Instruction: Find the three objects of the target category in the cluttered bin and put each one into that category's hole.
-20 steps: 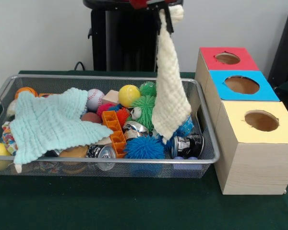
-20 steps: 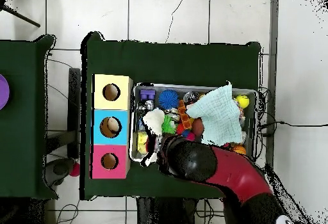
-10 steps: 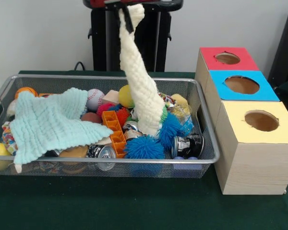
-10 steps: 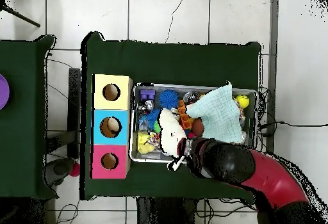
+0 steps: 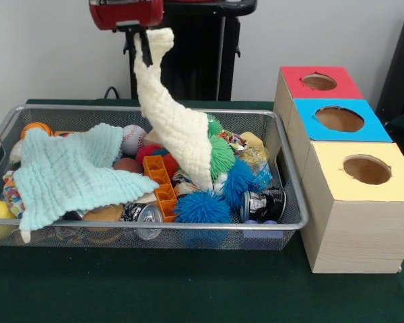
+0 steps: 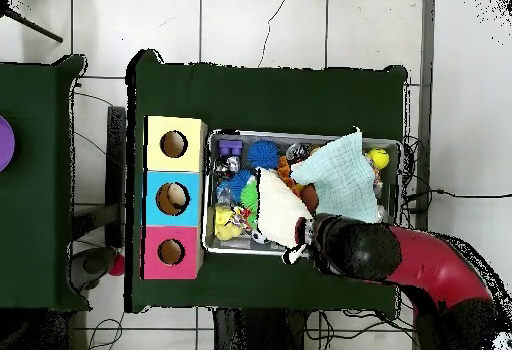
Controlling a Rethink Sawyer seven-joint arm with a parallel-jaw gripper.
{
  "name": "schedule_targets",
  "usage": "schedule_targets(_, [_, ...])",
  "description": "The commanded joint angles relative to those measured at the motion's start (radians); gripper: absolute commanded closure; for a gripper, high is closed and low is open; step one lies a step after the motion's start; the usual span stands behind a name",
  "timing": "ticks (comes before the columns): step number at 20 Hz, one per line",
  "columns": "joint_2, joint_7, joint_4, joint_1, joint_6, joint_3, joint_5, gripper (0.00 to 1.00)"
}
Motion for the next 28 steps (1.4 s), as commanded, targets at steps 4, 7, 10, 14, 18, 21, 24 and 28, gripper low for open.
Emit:
schedule_targets(4, [0.183, 0.158, -0.131, 0.179, -0.23, -0.141, -0.268, 1.0])
schedule_targets(7, [0.26, 0.268, -0.159, 0.281, -0.341, -0.231, -0.283, 1.0])
schedule_targets(10, [0.299, 0.312, -0.172, 0.356, -0.429, -0.304, -0.254, 1.0])
schedule_targets(14, [0.321, 0.282, -0.16, 0.396, -0.528, -0.362, -0.182, 0.0])
schedule_targets(18, [0.33, 0.232, -0.151, 0.39, -0.556, -0.354, -0.147, 0.0])
schedule_targets(21, [0.323, 0.201, -0.141, 0.383, -0.55, -0.343, -0.129, 0.0])
schedule_targets(24, [0.319, 0.183, -0.114, 0.355, -0.543, -0.292, -0.107, 0.0])
schedule_targets(28, [0.316, 0.175, -0.076, 0.316, -0.562, -0.21, -0.083, 0.0])
